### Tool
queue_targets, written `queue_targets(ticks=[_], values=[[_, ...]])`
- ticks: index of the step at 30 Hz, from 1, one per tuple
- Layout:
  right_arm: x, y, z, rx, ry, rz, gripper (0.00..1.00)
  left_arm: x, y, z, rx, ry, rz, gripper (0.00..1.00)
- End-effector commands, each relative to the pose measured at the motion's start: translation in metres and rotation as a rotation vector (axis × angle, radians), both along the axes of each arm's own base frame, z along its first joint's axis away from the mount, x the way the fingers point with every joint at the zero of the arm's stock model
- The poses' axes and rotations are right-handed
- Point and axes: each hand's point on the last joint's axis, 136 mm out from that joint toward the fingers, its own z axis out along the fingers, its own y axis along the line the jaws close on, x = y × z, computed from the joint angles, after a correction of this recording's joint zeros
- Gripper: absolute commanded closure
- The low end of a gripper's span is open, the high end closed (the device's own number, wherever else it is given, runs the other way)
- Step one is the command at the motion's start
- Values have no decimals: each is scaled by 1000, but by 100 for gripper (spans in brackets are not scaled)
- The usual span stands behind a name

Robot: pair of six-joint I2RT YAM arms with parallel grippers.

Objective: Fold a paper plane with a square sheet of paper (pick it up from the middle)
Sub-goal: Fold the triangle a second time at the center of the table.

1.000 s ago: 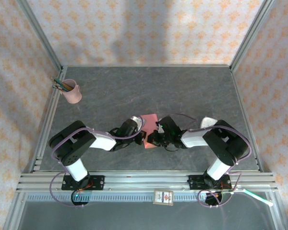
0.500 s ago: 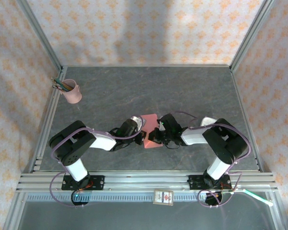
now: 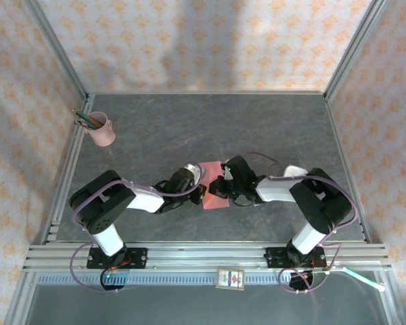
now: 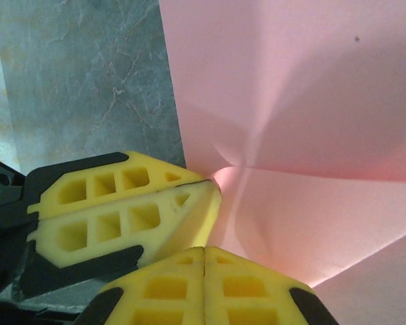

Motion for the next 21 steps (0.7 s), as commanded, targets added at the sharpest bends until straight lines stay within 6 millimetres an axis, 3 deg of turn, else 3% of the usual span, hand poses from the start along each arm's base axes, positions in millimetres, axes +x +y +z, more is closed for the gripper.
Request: queue_targets(ticks=[1,5,13,21], values=[[3,-7,-17,-44,9,-2,94,-37,45,-64,236,181,14,100],[0,-10,-21,-47,19,0,94,-37,45,-64,234,184,14,100],[16,-7,6,-25,-39,-7,94,-38,45,-65,236,183,13,100],[16,-19,-20,-59,2,-11,94,-39,46,-65,241,186,13,100]])
